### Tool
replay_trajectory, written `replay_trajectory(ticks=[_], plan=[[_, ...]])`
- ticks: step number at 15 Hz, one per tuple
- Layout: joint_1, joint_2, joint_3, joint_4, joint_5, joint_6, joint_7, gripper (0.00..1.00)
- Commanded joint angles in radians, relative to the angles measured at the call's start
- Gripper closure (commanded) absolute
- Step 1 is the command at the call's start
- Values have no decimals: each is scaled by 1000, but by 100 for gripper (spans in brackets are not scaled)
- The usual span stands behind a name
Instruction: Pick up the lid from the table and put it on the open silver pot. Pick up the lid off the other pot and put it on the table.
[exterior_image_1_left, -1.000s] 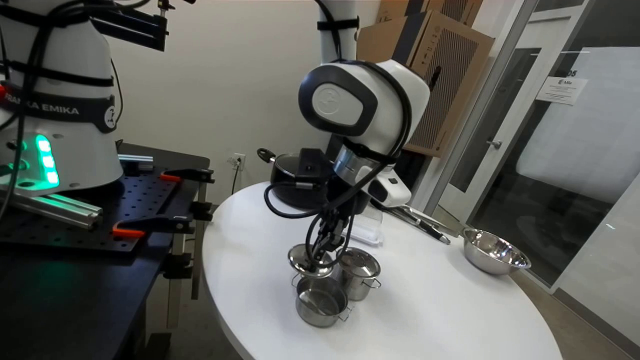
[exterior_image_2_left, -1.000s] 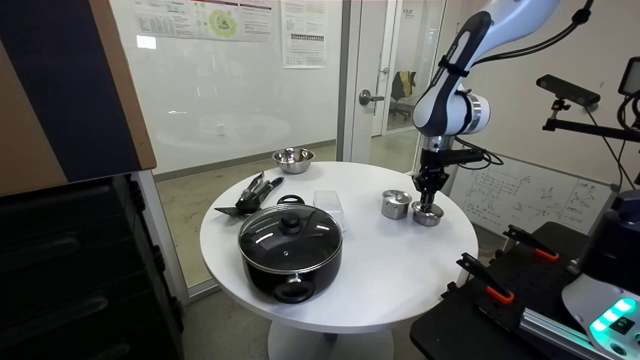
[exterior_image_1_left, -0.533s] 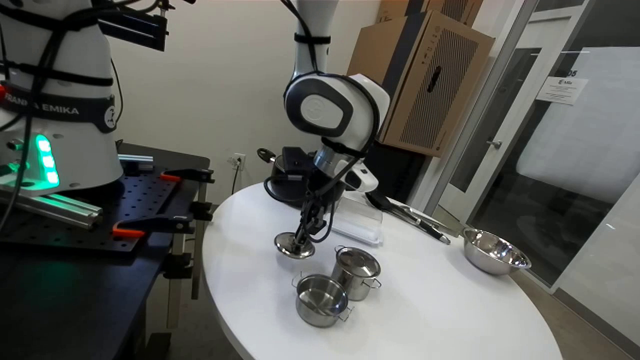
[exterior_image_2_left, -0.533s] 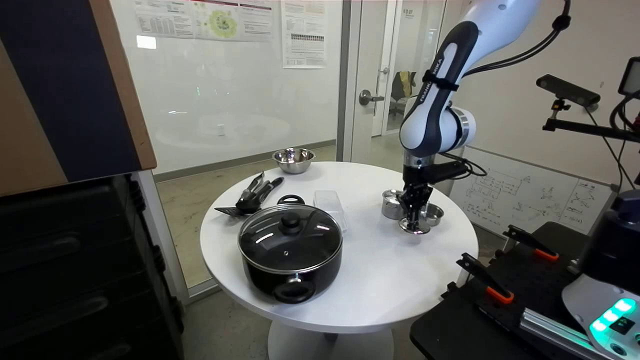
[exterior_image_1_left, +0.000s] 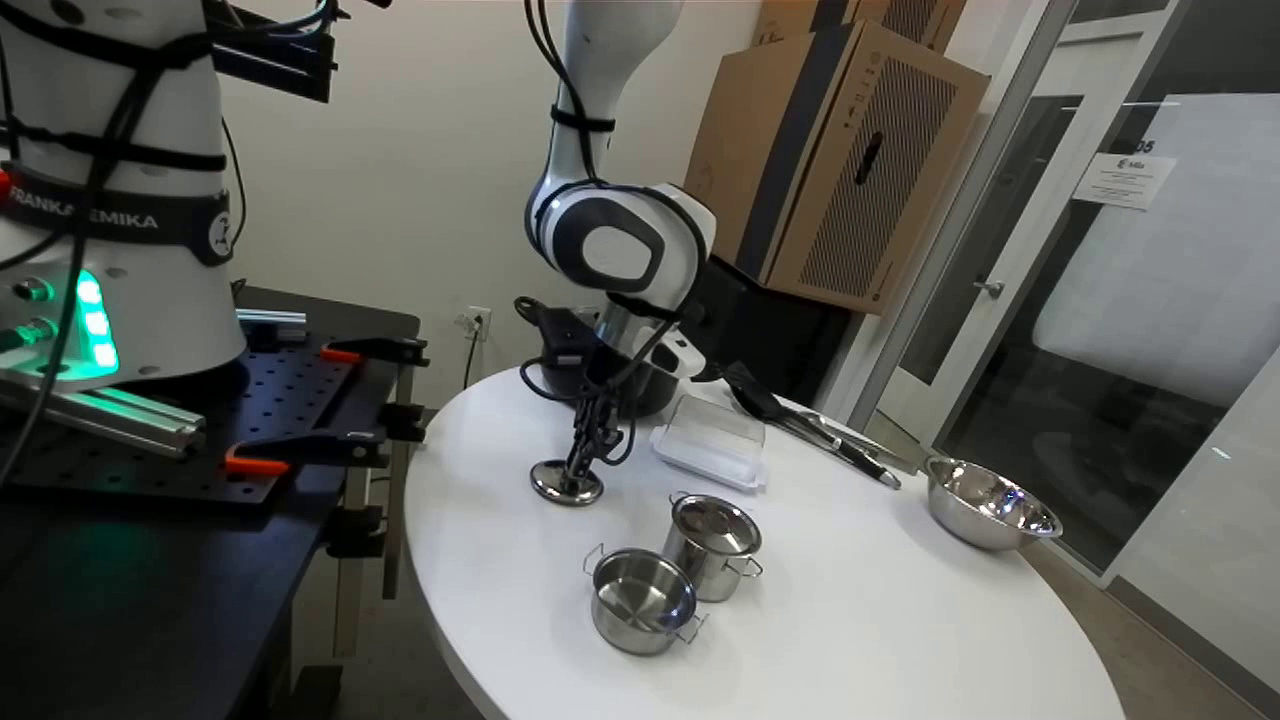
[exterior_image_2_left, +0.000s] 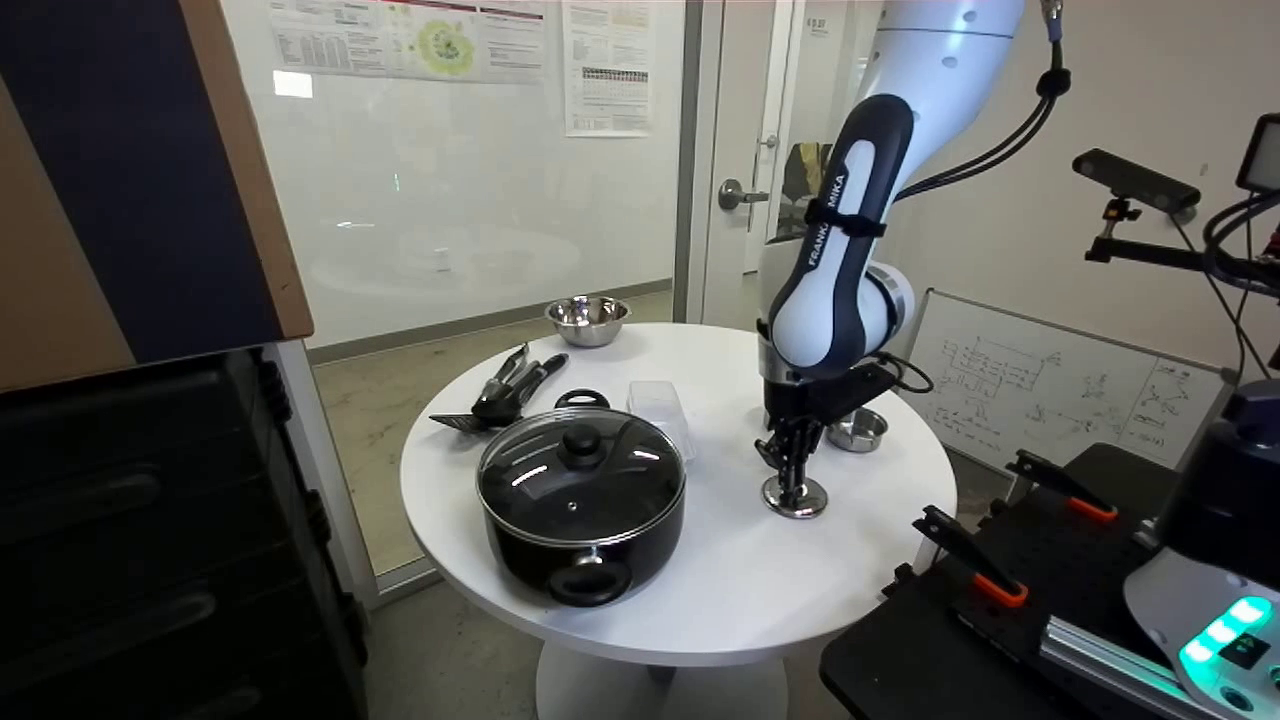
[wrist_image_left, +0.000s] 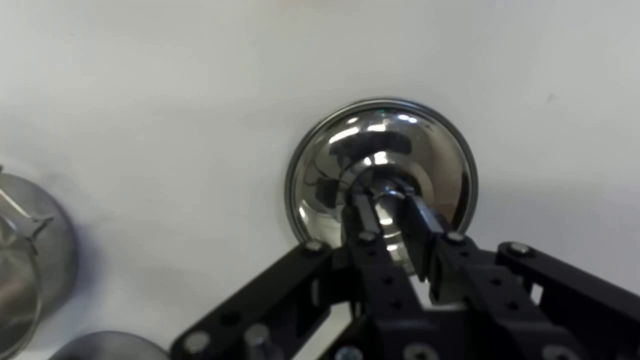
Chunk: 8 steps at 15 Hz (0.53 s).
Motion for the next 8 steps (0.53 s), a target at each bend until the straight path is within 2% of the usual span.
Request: replay_trajectory(ticks=[1,8], plan=[[42,34,-17,17,-13,37,28,95],[11,29,32,11,10,66,6,95]])
